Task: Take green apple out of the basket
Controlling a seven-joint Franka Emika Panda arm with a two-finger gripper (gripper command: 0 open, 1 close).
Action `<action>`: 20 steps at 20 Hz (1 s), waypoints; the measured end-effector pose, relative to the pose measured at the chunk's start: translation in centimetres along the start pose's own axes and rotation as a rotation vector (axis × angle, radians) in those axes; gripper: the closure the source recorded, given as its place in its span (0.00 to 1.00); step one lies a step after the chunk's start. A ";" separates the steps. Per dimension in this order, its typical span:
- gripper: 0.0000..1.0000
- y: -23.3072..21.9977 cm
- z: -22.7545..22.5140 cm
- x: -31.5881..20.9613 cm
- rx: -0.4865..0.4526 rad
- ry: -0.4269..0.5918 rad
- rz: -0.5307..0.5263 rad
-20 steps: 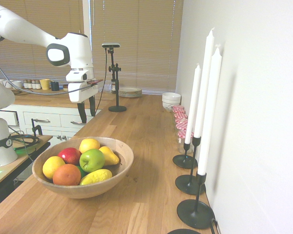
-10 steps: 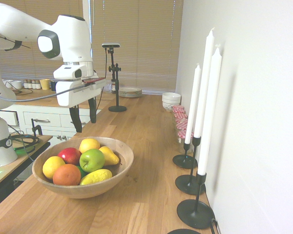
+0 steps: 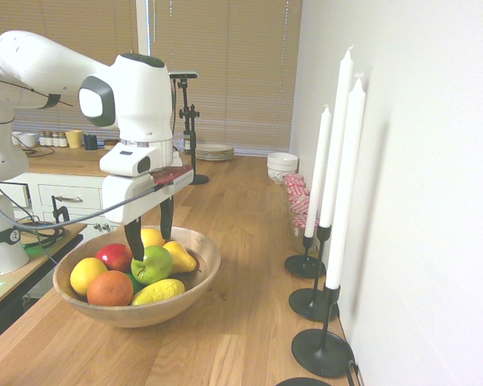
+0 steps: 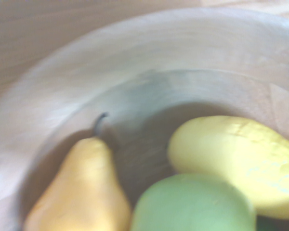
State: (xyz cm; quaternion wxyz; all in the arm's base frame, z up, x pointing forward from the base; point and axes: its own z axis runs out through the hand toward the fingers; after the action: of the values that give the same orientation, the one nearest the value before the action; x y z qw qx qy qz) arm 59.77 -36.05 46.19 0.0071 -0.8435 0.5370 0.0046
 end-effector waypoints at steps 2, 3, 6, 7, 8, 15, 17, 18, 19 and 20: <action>0.00 -0.1 1.0 0.2 -0.007 -0.012 0.002; 0.00 -0.2 1.4 0.2 -0.011 -0.018 0.002; 0.00 -0.4 2.6 0.1 -0.021 -0.031 -0.002; 1.00 -0.5 2.8 0.1 -0.021 -0.031 -0.002; 1.00 -0.5 2.9 0.1 -0.020 -0.028 -0.002; 1.00 -0.8 3.2 -0.3 -0.013 -0.019 -0.009; 1.00 -0.7 3.1 -0.4 -0.011 -0.020 -0.008; 1.00 -0.6 3.1 -0.5 -0.010 -0.020 -0.008; 1.00 -0.6 3.1 -0.5 -0.009 -0.019 -0.007; 1.00 -0.6 3.0 -0.5 -0.008 -0.018 -0.007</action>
State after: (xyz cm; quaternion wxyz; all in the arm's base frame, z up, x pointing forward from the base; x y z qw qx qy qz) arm 60.06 -35.31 43.16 0.0085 -0.8454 0.5339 0.0143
